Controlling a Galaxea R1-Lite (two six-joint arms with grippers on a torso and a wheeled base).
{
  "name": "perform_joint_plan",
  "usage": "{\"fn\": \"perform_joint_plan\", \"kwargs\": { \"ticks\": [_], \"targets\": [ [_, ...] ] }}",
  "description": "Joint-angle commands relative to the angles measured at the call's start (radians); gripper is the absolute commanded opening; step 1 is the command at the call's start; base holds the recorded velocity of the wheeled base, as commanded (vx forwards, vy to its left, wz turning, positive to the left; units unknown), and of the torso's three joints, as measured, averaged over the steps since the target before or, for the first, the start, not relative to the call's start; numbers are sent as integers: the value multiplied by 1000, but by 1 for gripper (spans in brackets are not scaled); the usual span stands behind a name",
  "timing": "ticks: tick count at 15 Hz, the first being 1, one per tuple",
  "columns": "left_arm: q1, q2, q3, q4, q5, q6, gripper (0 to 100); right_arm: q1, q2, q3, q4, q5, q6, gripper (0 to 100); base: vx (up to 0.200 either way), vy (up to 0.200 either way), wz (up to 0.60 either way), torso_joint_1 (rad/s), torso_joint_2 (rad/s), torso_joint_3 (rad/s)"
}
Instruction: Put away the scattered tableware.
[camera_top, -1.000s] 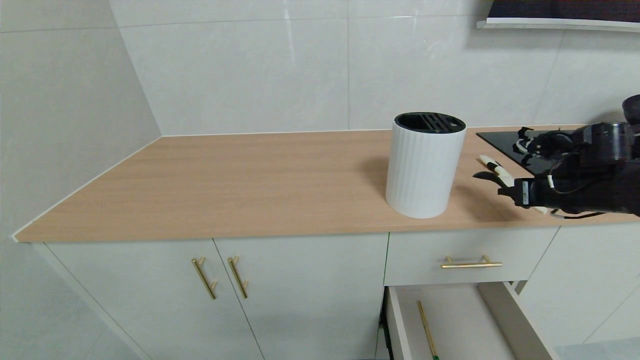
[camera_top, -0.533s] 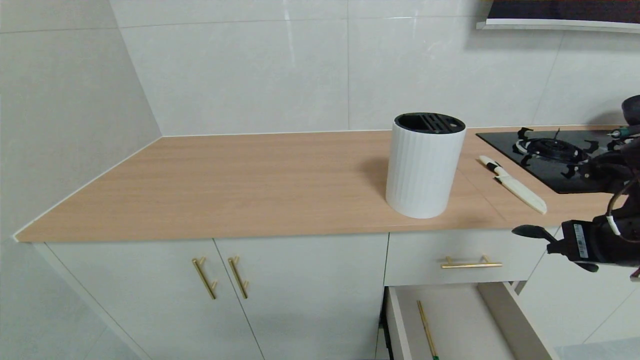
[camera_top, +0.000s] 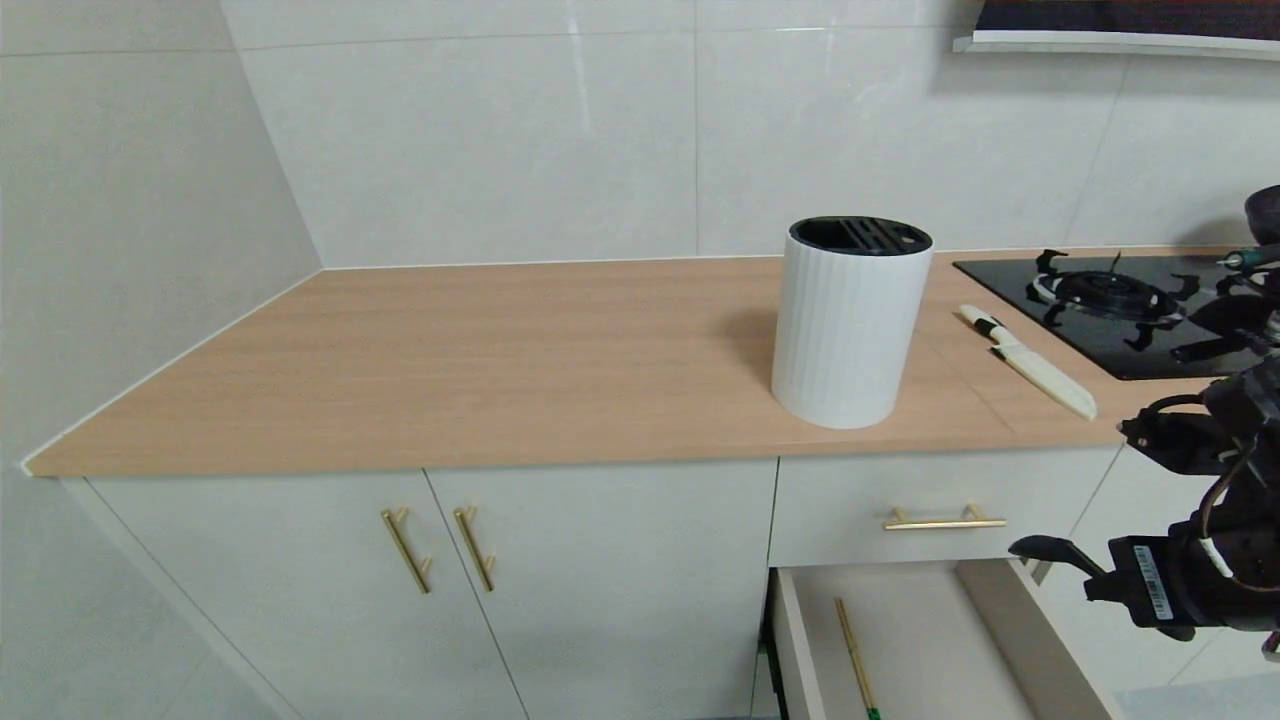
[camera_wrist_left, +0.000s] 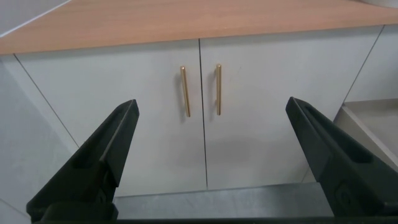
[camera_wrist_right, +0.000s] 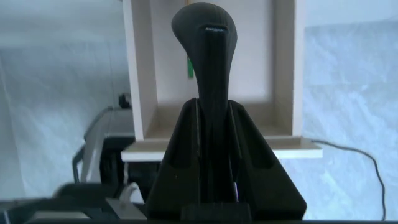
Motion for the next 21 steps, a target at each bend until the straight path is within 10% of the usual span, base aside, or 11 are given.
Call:
{"fn": "perform_joint_plan", "kwargs": {
  "ticks": [1, 21],
  "targets": [
    [0, 0, 0, 1, 0, -1, 100, 12, 14, 6, 1, 0, 0, 0, 0, 0, 0, -168, 408, 261],
    [0, 0, 0, 1, 0, 1, 100, 41, 69, 29, -16, 0, -1, 0, 0, 0, 0, -99, 401, 298]
  ]
}}
